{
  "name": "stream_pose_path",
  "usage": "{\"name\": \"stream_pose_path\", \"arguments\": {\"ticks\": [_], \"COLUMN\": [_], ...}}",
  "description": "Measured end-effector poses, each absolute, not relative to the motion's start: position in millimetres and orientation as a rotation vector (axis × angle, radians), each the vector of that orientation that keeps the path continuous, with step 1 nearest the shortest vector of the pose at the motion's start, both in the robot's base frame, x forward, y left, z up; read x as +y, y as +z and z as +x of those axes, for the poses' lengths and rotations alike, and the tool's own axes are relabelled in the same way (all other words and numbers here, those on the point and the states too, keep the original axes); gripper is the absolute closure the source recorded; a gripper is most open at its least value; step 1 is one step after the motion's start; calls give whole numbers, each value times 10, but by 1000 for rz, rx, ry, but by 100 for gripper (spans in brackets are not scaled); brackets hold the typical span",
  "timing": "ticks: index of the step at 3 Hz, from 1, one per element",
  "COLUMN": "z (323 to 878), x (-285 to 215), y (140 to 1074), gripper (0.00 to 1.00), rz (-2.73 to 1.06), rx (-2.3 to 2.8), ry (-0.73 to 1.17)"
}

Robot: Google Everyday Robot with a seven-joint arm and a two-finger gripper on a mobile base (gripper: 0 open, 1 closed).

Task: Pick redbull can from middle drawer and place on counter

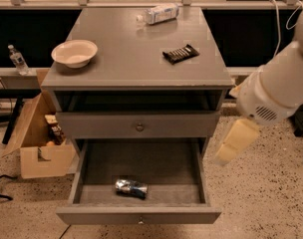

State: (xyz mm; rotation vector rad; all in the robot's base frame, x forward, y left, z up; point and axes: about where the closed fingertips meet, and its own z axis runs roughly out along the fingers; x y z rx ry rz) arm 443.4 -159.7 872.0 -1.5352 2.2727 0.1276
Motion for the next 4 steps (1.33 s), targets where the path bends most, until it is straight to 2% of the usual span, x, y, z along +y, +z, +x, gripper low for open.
{"name": "stream_pose_path", "arguments": {"ticks": [2,4], "z": [4329,4494], "x": [-1246,-1204], "y": [7260,7239], "gripper": [0,0], "rz": [-1389,-1343], "rx": [2369,2324], "ry": [300,266]}}
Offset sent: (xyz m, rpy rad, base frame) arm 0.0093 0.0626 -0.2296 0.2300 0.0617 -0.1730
